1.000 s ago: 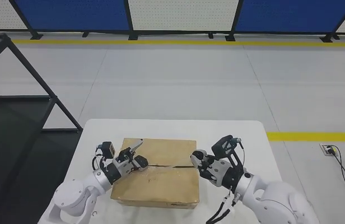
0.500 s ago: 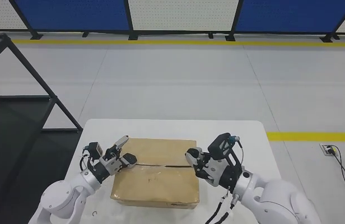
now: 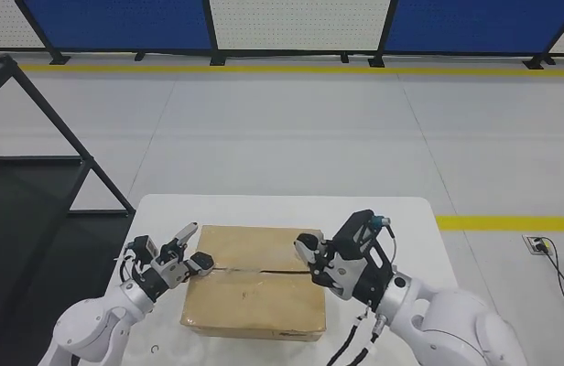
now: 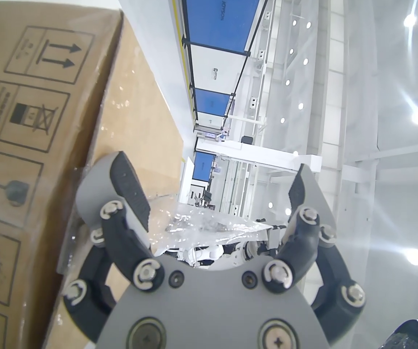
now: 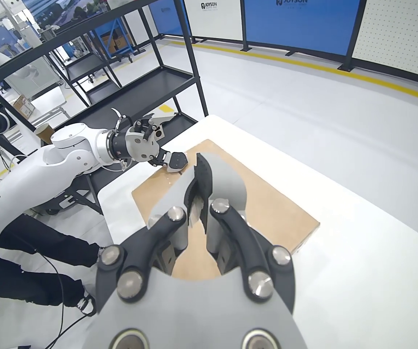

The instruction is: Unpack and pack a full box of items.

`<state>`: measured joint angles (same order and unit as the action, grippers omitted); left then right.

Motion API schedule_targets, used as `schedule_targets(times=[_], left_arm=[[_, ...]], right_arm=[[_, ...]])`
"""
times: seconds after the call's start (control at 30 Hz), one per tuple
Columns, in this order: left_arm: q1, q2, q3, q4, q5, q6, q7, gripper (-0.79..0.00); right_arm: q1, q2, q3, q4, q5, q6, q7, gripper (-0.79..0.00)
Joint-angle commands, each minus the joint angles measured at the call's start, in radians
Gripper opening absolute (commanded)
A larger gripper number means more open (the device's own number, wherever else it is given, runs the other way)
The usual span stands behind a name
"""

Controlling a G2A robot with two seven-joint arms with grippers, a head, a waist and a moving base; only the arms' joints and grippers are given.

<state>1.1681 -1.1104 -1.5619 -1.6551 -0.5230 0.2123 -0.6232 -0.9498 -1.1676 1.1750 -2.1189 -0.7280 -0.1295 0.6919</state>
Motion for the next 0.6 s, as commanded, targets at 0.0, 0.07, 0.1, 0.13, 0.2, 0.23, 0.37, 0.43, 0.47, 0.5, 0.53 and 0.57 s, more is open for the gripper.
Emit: schedule_targets(times=[0.0,0.07,0.1,0.13,0.2,0.23,0.37,0.43,0.47,0.5,0.53,0.57], left_arm=[[0.003,0.001,-0.004,0.001,-0.005,-0.004,0.001,0.000],[0.007,0.001,-0.009,0.000,-0.014,-0.010,0.004,0.000],[0.009,0.001,-0.012,-0.002,-0.019,-0.014,0.005,0.000],[0.011,0.001,-0.015,-0.002,-0.023,-0.017,0.005,0.000],[0.015,0.002,-0.018,-0.004,-0.027,-0.019,0.002,0.000],[0.016,0.003,-0.020,-0.003,-0.030,-0.018,0.002,0.000],[0.020,0.004,-0.022,0.000,-0.030,-0.019,0.000,0.000],[0.020,0.005,-0.022,0.001,-0.030,-0.018,-0.003,0.000],[0.020,0.005,-0.022,0.002,-0.030,-0.018,-0.003,0.000],[0.021,0.006,-0.021,0.002,-0.029,-0.017,-0.004,0.000],[0.021,0.006,-0.021,0.003,-0.030,-0.017,-0.005,0.000],[0.022,0.006,-0.020,0.003,-0.030,-0.016,-0.005,0.000]], right_arm=[[0.011,-0.002,-0.007,0.004,-0.001,0.008,0.008,-0.785],[0.021,-0.003,-0.011,0.008,0.000,0.012,0.010,-0.785],[0.024,-0.003,-0.013,0.009,-0.002,0.008,0.010,-0.785],[0.027,-0.004,-0.016,0.009,-0.003,0.004,0.010,-0.785],[0.028,-0.004,-0.019,0.003,-0.014,-0.003,-0.002,-0.785],[0.026,-0.004,-0.020,-0.001,-0.018,-0.007,-0.010,-0.785],[0.008,-0.005,-0.011,-0.020,-0.014,-0.021,-0.055,-0.785],[-0.003,-0.004,-0.005,-0.031,-0.021,-0.022,-0.064,-0.785],[-0.007,-0.004,-0.002,-0.035,-0.023,-0.023,-0.069,-0.785],[-0.011,-0.004,0.000,-0.038,-0.025,-0.024,-0.070,-0.785],[-0.013,-0.003,0.002,-0.041,-0.027,-0.024,-0.070,-0.785],[-0.015,-0.003,0.003,-0.043,-0.028,-0.023,-0.069,-0.785]])
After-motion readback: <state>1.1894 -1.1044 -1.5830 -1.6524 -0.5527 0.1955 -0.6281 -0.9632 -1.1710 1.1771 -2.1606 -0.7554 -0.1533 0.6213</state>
